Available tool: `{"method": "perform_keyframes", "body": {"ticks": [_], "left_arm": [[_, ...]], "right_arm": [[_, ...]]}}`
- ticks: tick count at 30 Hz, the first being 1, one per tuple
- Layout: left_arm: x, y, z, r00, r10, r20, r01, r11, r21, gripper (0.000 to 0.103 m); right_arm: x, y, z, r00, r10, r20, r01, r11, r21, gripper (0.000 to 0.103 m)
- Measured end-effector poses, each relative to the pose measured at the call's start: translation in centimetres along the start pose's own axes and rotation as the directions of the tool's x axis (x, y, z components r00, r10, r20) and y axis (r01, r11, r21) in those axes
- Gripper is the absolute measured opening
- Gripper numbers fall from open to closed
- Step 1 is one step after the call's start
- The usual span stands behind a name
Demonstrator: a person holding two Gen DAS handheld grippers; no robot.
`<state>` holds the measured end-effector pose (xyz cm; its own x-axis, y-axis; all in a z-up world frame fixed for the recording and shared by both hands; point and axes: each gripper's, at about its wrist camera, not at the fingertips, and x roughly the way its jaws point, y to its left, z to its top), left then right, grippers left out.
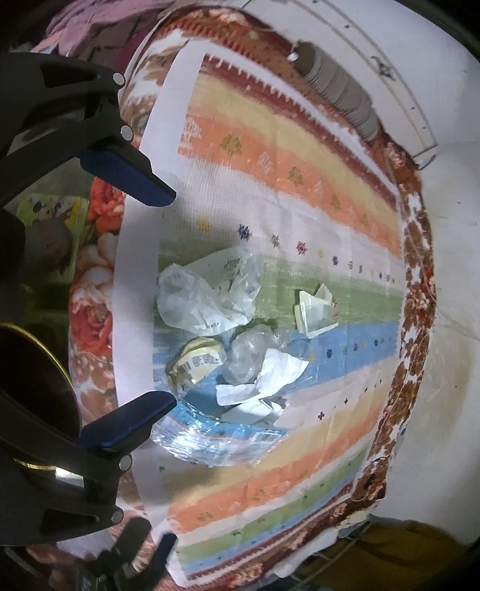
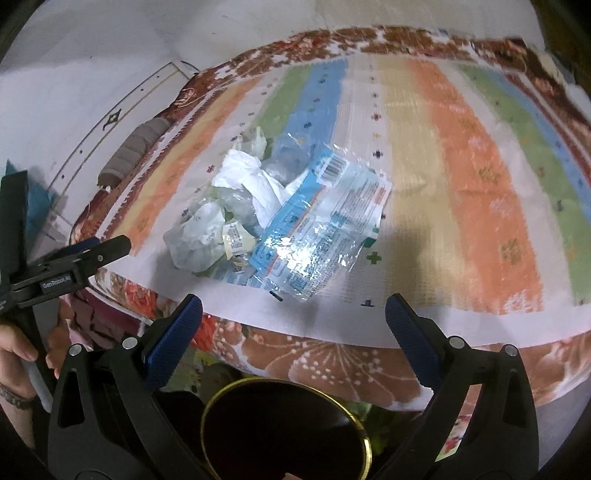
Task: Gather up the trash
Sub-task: 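Move both tools from the bin toward the trash pile on the bed, then grasp the clear blue-printed plastic packet with the right tool while the left tool grasps the crumpled white plastic bag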
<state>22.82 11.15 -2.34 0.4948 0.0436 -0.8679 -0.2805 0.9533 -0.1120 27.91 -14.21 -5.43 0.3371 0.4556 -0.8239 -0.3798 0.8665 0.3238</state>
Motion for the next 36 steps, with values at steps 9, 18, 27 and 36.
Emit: {"method": "perform_keyframes", "body": {"ticks": [9,18,27,36], "left_arm": [[3.3,1.0,1.2,0.999,-0.034,-0.029,0.034,0.999,-0.002,0.097],[5.2,1.4,2.2,0.997,-0.057,-0.042,0.059,0.997,0.044,0.097],[7.9,2.1,2.3,0.985,-0.125,-0.116,0.13,0.991,0.032,0.097],[9.0,2.5,3.1,0.972,-0.181,-0.149,0.187,0.982,0.021,0.09]], "right_arm": [[4.0,-4.2,0.7,0.993,0.119,-0.021,-0.111,0.967,0.231,0.094],[8.1,-5.9,0.6,0.972,0.235,-0.023,-0.213,0.915,0.342,0.09],[11.0,-6.5,1.0,0.961,0.276,-0.032,-0.243,0.89,0.385,0.072],[12.2,-7.4,1.2,0.955,0.298,0.006,-0.27,0.856,0.441,0.06]]}}
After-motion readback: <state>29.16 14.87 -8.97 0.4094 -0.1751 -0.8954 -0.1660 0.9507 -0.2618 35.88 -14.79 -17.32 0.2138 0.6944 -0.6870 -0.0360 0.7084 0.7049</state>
